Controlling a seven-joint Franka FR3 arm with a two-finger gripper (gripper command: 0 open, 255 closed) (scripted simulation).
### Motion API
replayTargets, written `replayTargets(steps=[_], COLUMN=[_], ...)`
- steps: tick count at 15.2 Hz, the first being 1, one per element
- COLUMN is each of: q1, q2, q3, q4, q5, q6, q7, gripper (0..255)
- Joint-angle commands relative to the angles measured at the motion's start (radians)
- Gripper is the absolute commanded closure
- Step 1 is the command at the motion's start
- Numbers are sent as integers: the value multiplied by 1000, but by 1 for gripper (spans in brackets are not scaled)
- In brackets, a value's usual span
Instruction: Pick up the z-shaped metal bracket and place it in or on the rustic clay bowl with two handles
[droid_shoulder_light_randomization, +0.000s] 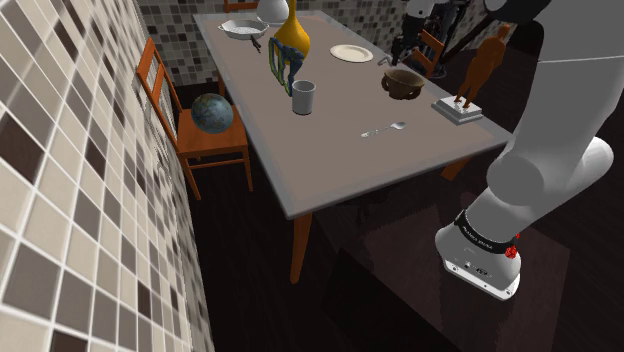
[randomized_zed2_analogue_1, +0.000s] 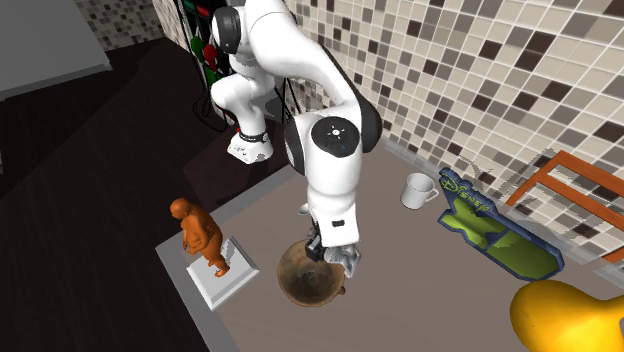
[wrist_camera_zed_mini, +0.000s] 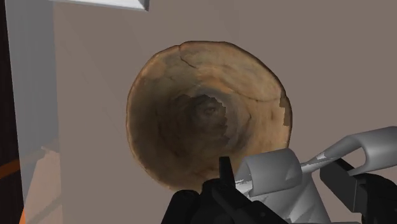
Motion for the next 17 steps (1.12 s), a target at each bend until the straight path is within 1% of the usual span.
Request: replayTargets(steps=[1,2,12,17], q1=[-35,-59,-61,-61], q2=[25,40,82,82], q3=[-7,-13,-3,-3], q4=[30,48,-26,-26], q5=[11,17,35,35], q6=[-8,-13,101,101], q7=[-42,-71,-84,-84], gripper=[255,255,255,255])
